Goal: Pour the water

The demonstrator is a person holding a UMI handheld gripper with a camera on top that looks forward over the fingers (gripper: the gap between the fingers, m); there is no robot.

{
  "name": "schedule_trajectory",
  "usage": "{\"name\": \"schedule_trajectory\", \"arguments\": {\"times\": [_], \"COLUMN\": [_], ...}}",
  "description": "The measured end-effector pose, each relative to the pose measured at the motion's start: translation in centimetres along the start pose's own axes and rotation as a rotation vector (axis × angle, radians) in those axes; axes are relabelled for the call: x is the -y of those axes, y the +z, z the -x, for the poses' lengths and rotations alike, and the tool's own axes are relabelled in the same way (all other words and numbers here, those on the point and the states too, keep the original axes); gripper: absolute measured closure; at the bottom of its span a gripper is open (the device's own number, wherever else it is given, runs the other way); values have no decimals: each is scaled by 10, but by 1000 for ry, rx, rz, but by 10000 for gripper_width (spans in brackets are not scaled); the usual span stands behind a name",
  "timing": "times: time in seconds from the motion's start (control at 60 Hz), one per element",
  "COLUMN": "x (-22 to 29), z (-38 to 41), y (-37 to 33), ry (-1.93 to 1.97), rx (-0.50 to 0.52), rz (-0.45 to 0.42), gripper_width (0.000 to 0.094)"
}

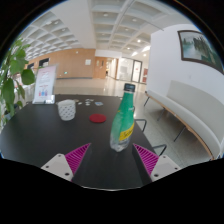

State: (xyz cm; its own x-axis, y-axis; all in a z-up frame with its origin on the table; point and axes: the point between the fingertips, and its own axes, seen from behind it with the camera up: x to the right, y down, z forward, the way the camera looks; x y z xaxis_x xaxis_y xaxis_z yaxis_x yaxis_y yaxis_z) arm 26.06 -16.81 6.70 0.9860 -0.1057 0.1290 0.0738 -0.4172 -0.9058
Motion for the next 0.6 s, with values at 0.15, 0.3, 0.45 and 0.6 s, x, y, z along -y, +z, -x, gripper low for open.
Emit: {"name": "schedule_trajectory", "arguments": {"times": [0.15, 0.3, 0.45, 0.6], "x": [24, 40, 48, 50], "z": [-20, -29, -40, -50], "y": [53, 103, 117, 115], "ry": [61, 71, 43, -5], "rx": [-25, -80, -122, -184], "rz": [-46, -77, -120, -120], "gripper_width": [95, 155, 410, 513]}}
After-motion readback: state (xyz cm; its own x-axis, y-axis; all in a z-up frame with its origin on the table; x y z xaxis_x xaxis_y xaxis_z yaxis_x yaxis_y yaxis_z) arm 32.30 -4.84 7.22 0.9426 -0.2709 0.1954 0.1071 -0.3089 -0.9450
